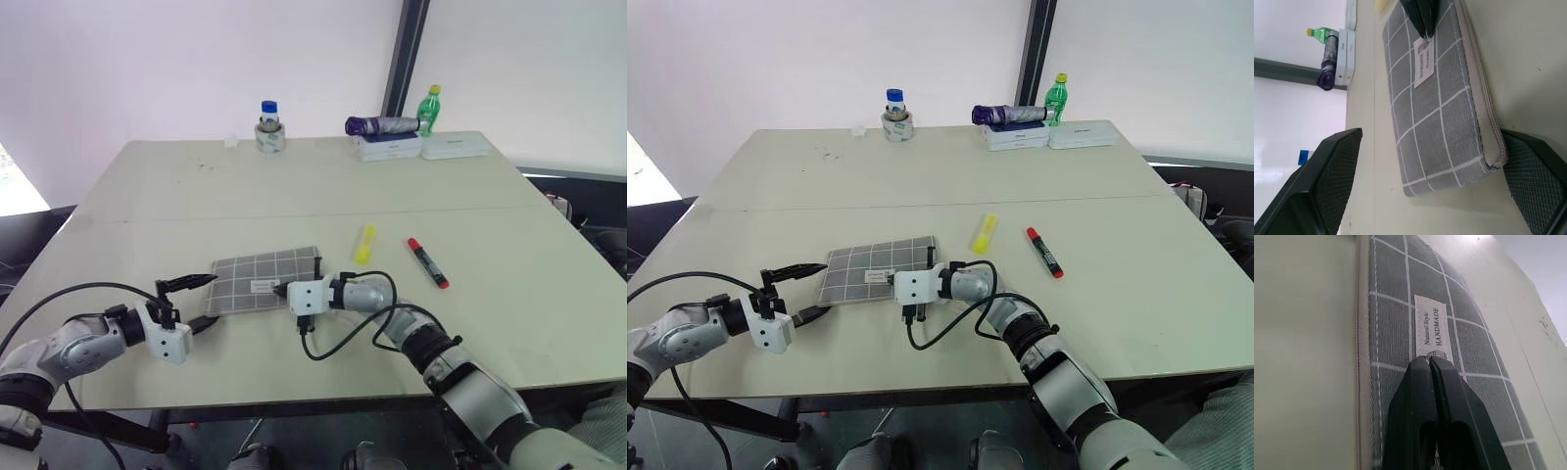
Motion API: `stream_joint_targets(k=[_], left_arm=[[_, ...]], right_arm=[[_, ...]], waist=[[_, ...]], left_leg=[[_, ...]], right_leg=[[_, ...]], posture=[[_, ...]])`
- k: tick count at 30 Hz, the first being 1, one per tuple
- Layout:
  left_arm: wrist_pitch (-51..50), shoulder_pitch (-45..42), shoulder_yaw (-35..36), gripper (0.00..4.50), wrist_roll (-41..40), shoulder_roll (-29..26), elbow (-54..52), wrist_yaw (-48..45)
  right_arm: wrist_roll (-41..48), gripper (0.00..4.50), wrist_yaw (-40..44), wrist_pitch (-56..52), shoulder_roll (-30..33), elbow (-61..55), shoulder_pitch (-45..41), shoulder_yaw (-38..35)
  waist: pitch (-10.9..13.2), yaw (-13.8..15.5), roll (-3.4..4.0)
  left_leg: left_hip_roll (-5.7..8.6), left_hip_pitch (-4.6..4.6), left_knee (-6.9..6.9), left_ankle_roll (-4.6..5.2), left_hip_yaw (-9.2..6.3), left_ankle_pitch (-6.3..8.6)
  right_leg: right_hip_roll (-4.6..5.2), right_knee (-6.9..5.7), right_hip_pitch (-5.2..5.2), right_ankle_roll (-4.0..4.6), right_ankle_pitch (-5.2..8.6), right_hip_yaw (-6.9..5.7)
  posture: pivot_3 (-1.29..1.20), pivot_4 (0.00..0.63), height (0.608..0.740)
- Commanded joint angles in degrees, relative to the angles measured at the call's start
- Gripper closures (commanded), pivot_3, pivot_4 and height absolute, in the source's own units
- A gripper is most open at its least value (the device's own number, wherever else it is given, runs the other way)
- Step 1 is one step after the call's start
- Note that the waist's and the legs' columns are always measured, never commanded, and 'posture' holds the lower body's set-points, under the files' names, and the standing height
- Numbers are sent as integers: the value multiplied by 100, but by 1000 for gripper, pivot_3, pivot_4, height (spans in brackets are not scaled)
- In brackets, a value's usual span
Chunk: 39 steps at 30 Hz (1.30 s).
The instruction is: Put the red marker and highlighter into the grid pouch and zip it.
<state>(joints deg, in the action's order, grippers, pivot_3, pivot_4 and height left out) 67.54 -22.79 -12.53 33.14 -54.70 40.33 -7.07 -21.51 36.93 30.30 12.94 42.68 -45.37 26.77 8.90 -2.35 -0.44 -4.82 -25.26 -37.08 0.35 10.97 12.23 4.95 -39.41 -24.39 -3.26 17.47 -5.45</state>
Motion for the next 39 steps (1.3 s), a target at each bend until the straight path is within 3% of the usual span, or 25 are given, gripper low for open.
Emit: stream_joint_targets(k=[1,12,15,19,25,33,39], left_arm=[[-50,44,-107,0,133,4,45,-64],[33,-200,-219,0,273,71,197,-75],[81,-311,-305,0,391,106,290,-39],[-141,-543,-374,0,635,125,512,100],[-180,-659,-448,0,730,134,643,231],[-304,-631,-543,0,743,170,654,284],[-333,-581,-545,0,680,155,579,274]], right_arm=[[25,4391,248,44,332,-175,201,-5],[370,4391,840,360,1092,-762,503,-106],[685,4391,898,164,1030,-896,493,-295],[1032,4391,386,-612,702,-871,101,-856],[441,4391,-978,-1001,597,-19,-543,-989],[-641,4391,-2267,-912,272,1792,-1281,-332],[-863,4391,-2467,-739,118,2395,-1543,-151]], waist=[[0,7,0],[-2,53,-3],[-2,75,-3],[-2,133,-2],[-1,145,-1],[0,120,3],[0,124,6]], left_leg=[[1,0,0,0,1,0],[1,3,-4,1,1,0],[2,4,-6,2,1,0],[1,6,-9,1,1,0],[0,3,-13,1,1,0],[-1,4,-7,-2,11,-2],[-1,6,-8,-4,16,-3]], right_leg=[[0,0,1,0,0,0],[0,0,6,0,0,0],[0,0,7,0,0,0],[-2,-5,6,1,-1,0],[0,-10,0,2,-1,0],[0,-14,-4,2,0,3],[0,-20,-7,1,0,9]], posture=[[0,150,740],[0,150,740],[0,150,740],[0,150,740],[0,150,740],[0,150,740],[0,150,740]])
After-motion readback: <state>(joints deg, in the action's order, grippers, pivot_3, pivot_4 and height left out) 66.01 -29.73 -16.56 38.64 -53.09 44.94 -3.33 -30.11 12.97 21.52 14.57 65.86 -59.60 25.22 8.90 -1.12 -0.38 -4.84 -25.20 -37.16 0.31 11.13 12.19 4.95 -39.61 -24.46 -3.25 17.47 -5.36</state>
